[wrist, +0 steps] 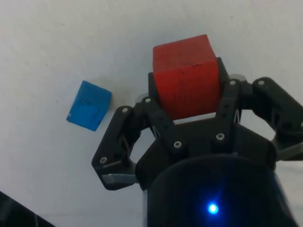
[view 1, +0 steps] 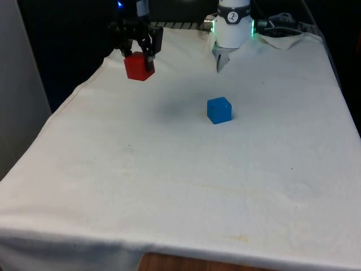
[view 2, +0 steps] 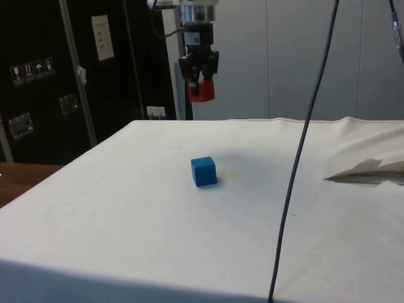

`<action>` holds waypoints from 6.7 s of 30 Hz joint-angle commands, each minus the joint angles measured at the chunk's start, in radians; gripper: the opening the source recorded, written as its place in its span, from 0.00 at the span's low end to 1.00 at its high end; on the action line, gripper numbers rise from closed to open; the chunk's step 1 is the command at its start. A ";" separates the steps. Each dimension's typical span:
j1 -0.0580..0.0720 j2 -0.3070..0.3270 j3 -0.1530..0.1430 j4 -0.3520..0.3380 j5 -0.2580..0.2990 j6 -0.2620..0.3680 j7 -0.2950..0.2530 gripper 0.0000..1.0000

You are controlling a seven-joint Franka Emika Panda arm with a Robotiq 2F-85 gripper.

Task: Stack the two cubes.

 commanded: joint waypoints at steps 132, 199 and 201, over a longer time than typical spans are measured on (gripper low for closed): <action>0.005 -0.029 0.359 -0.303 -0.158 0.295 0.499 0.00; 0.003 -0.188 0.357 -0.291 -0.168 0.140 0.504 1.00; 0.003 -0.199 0.358 -0.290 -0.169 0.130 0.504 1.00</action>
